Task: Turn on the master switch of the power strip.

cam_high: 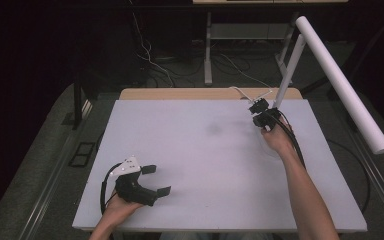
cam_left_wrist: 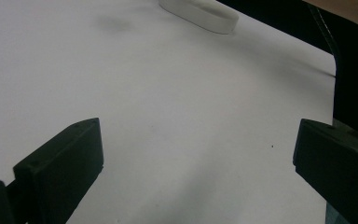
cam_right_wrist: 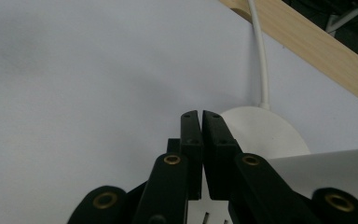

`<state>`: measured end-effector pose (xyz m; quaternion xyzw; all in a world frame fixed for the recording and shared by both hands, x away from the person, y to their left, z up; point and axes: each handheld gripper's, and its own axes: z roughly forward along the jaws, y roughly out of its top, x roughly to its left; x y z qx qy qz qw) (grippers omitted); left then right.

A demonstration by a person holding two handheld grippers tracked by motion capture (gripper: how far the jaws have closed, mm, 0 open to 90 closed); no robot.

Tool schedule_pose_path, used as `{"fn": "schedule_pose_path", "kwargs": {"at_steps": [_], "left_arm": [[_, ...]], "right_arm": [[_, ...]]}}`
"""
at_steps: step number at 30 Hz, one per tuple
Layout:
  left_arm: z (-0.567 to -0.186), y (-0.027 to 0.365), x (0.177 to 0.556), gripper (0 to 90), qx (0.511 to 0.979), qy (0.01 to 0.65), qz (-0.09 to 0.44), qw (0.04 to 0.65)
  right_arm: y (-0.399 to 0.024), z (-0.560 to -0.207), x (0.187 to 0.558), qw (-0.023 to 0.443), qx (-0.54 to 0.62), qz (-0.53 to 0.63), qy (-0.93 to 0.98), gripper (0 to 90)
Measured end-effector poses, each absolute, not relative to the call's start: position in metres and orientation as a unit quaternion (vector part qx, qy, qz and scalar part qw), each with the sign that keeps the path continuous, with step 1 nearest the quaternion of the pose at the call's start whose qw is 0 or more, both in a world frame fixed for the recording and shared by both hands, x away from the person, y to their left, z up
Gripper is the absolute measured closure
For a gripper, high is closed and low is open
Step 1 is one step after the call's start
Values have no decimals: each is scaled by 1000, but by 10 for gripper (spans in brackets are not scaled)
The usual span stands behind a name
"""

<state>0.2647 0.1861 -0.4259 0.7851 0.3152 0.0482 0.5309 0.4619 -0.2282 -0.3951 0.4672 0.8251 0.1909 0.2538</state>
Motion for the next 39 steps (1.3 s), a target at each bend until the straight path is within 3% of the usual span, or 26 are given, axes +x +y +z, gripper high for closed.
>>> {"fn": "schedule_pose_path", "kwargs": {"at_steps": [11,13,20,30,31,34,39], "left_arm": [[-426,185,265,6,785,314,48,532],[-426,185,265,6,785,314,49,531],[-426,185,264,6,785,314,47,532],[-425,185,264,6,784,314,48,534],[-425,185,264,6,784,314,48,534],[-425,184,264,6,782,315,47,535],[-426,183,264,6,783,314,45,535]], "right_arm": [[-231,-375,448,241,460,237,821,830],[-231,-369,443,235,458,253,819,787],[-236,-361,433,204,464,301,808,571],[-243,-356,409,173,454,338,806,171],[-243,-356,409,173,454,338,806,171],[-245,-354,399,157,437,350,814,21],[-245,-353,388,149,430,353,818,0]]}}
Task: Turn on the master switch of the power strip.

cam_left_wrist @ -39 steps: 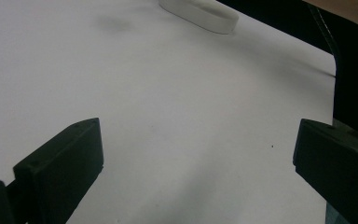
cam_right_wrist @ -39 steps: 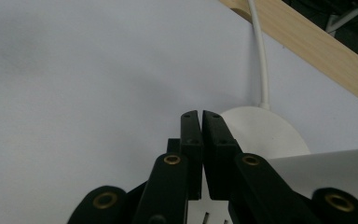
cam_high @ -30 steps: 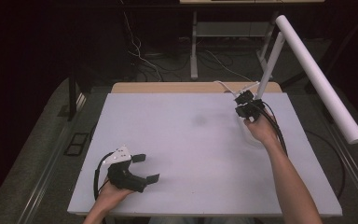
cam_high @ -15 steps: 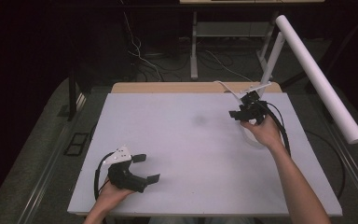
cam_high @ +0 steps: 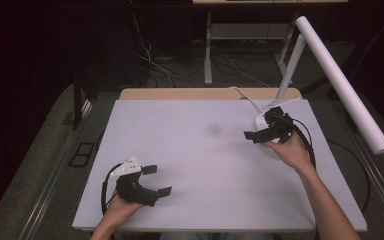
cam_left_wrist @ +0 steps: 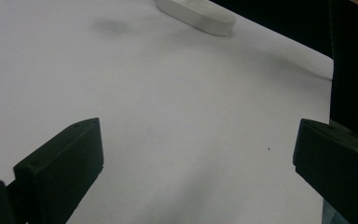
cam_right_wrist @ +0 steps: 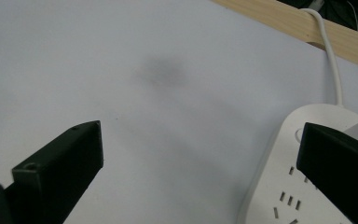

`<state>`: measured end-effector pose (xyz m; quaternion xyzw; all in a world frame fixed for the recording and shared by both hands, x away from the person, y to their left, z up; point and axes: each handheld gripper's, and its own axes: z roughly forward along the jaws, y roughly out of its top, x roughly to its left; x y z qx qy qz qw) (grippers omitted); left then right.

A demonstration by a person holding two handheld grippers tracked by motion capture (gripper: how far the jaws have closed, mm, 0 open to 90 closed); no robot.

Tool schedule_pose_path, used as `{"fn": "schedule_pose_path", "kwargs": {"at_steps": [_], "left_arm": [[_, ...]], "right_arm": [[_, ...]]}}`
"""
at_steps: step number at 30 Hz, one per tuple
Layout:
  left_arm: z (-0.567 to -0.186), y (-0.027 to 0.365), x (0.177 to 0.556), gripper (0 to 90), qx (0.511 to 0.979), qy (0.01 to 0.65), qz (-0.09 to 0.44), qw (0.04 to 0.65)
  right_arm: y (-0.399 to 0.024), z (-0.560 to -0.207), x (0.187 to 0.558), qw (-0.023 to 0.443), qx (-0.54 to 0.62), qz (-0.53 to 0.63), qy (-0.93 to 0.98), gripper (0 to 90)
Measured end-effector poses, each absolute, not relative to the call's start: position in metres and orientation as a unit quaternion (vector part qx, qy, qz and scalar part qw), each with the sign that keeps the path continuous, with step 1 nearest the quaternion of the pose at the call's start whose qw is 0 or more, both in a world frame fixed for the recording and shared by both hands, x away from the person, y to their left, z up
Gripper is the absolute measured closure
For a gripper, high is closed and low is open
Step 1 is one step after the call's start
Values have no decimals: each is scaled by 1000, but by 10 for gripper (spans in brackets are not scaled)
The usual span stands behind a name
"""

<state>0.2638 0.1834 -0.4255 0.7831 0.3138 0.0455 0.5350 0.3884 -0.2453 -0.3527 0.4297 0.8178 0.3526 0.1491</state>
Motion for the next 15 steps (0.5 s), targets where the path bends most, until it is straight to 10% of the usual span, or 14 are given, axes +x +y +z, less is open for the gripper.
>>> {"fn": "schedule_pose_path", "kwargs": {"at_steps": [15], "left_arm": [[-426,185,265,6,781,317,45,536]], "right_arm": [[-253,-356,348,137,424,386,808,0]]}}
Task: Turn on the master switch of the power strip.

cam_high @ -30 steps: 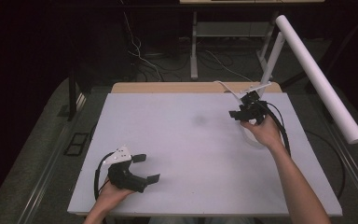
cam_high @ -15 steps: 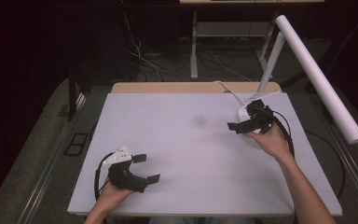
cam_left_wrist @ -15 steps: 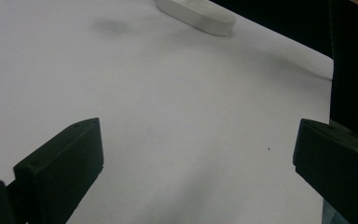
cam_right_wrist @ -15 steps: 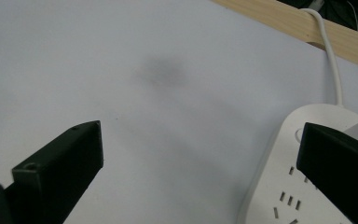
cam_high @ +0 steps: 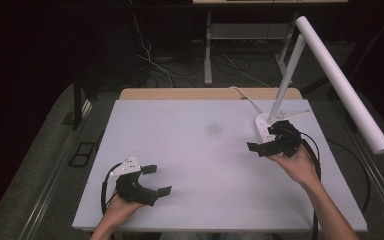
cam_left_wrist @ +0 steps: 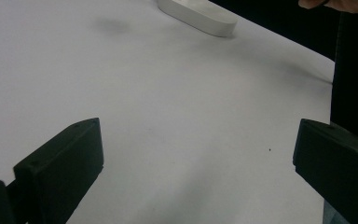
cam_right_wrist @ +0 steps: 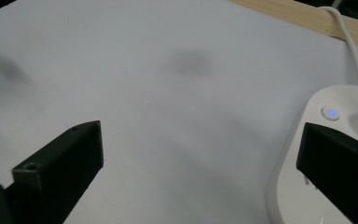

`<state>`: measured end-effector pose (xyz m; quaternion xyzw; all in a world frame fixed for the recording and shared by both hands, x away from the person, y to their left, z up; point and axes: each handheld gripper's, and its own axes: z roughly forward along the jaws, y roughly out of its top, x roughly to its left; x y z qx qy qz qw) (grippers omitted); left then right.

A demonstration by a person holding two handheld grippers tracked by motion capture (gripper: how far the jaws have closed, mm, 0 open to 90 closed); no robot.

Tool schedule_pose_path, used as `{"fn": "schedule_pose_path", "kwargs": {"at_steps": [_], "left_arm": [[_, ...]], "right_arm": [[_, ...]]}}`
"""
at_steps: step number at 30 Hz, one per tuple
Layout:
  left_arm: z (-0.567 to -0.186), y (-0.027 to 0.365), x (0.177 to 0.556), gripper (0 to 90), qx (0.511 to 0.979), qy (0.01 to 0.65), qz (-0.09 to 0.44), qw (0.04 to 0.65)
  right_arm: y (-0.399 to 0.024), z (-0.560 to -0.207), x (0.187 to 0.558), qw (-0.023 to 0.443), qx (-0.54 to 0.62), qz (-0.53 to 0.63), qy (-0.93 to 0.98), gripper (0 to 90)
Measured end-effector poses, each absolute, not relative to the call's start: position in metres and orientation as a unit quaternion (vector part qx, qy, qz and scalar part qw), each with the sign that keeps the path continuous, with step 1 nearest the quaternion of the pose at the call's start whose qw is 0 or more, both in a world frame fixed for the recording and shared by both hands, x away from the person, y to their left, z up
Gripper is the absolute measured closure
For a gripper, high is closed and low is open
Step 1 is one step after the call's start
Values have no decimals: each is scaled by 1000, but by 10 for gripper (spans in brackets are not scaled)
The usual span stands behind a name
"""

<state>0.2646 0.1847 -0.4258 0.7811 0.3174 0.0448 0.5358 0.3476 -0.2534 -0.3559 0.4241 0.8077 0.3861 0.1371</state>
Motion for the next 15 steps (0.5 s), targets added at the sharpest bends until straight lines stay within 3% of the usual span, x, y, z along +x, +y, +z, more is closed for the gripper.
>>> {"fn": "schedule_pose_path", "kwargs": {"at_steps": [15], "left_arm": [[-427,185,266,6,781,320,43,534]], "right_arm": [[-268,-369,308,130,427,412,794,0]]}}
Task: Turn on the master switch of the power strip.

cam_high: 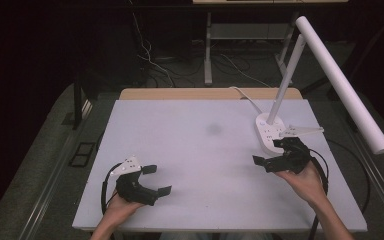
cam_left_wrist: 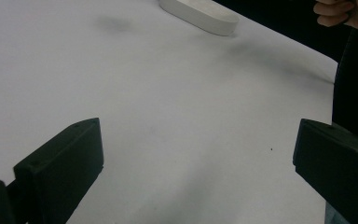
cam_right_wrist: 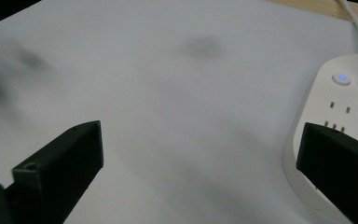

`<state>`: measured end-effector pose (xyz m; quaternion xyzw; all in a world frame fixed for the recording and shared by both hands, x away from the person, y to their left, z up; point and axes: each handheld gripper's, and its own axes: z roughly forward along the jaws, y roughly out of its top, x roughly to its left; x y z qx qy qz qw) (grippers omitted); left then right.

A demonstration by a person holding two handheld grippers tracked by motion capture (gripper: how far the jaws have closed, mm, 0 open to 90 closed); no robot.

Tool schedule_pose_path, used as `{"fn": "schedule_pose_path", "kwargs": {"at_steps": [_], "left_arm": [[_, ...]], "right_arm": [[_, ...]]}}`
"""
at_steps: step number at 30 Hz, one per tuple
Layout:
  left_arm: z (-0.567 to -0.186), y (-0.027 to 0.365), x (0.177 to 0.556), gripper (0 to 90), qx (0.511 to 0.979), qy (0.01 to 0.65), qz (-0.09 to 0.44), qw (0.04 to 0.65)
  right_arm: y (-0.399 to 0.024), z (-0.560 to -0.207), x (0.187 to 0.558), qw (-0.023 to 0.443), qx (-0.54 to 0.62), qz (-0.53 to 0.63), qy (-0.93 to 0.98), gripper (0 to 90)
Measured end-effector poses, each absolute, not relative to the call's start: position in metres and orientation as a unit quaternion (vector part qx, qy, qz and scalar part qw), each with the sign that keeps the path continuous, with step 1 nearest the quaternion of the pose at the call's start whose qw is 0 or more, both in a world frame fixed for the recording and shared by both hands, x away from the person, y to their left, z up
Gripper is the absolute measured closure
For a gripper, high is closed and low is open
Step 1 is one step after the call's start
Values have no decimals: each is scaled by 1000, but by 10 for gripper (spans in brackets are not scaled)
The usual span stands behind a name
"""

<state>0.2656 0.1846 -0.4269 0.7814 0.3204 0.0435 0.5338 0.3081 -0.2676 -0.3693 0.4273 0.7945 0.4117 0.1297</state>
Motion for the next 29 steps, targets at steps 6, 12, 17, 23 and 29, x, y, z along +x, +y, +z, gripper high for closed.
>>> {"fn": "schedule_pose_path", "kwargs": {"at_steps": [6,12,17,23,29], "left_arm": [[-427,185,266,6,781,321,44,534],[-427,186,266,6,783,321,45,531],[-427,185,266,6,784,321,45,530],[-428,186,266,6,783,324,44,530],[-428,186,267,7,782,326,44,530]], "right_arm": [[-275,-378,290,125,433,419,788,0],[-283,-391,272,125,438,428,780,0],[-287,-400,262,129,439,433,777,0],[-287,-409,250,126,441,436,774,0],[-286,-422,244,129,438,436,775,0]]}}
